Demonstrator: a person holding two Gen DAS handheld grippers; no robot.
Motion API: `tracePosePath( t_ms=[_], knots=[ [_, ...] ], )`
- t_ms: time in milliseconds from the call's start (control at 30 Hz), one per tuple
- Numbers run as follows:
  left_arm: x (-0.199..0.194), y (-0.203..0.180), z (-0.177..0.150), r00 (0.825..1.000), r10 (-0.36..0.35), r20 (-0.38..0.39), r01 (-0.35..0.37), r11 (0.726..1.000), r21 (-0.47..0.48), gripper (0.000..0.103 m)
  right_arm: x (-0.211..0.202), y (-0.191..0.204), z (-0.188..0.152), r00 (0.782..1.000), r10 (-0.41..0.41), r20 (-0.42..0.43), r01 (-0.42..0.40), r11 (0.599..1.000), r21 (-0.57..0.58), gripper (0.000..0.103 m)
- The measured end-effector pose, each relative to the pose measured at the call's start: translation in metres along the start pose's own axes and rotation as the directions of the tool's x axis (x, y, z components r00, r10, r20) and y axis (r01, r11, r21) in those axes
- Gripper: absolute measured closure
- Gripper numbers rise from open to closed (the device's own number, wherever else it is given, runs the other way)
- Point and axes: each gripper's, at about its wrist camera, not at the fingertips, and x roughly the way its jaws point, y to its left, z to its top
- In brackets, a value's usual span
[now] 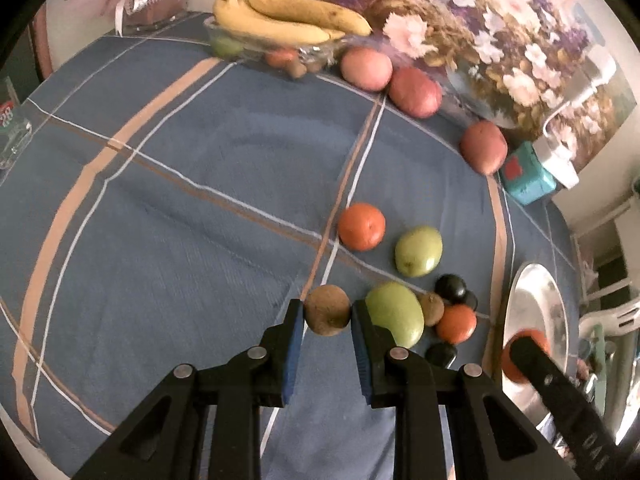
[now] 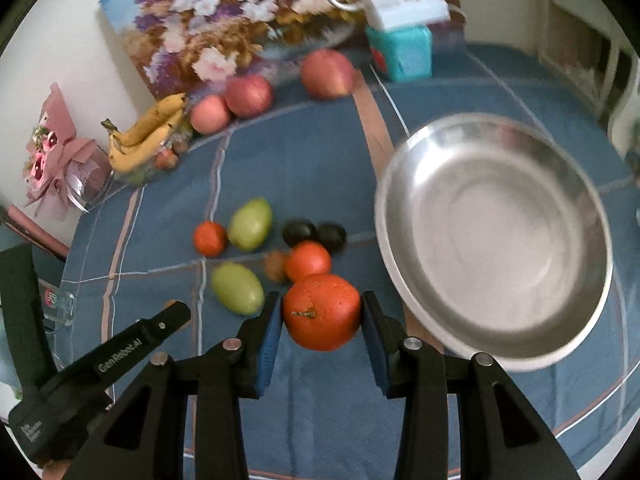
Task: Organize fruits
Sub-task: 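Lift the kiwi and orange and carry both over the steel plate, then open the left tool over the plate while the right tool releases the orange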
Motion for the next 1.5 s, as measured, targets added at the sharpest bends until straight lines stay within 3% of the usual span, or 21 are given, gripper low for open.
tracePosePath(
  t_ms=[200, 333, 533, 833, 1100, 1300, 1500],
  knots=[
    [-0.006, 0.001, 0.016, 0.999, 0.010, 0.046, -0.008, 0.999, -0.037, 0.077, 0.003, 0.012, 0.022, 0.999, 0.038, 0.028, -0.038, 0.999, -0.023, 0.062],
    [-0.005, -0.007, 0.016, 0.999, 0.002, 0.046, 0.000, 0.999, -0.044, 0.077, -0.002, -0.003, 0.021, 0.998, -0.004, 0.059, 0.005, 1.000, -0.025, 0.062],
    [-0.012, -0.035, 0.016, 0.998, 0.013, 0.066, -0.014, 1.000, 0.018, 0.077, -0.004, -0.028, 0.019, 0.996, -0.029, 0.086, 0.027, 0.999, 0.019, 0.062],
    [-0.012, -0.105, 0.002, 0.997, -0.063, 0.048, 0.055, 0.987, 0.149, 0.077, -0.028, -0.063, 0.018, 0.983, -0.082, 0.167, 0.066, 0.993, 0.099, 0.062],
    [0.004, -0.179, -0.025, 0.991, -0.135, -0.009, 0.131, 0.942, 0.311, 0.077, -0.037, -0.127, 0.017, 0.952, -0.242, 0.187, 0.191, 0.948, 0.255, 0.062],
    [0.035, -0.224, -0.051, 0.989, -0.126, -0.072, 0.145, 0.903, 0.405, 0.077, -0.037, -0.170, 0.013, 0.928, -0.337, 0.161, 0.260, 0.892, 0.370, 0.062],
    [0.070, -0.240, -0.066, 0.986, -0.092, -0.140, 0.142, 0.902, 0.408, 0.077, -0.028, -0.191, 0.008, 0.919, -0.376, 0.117, 0.303, 0.865, 0.400, 0.062]
  ],
)
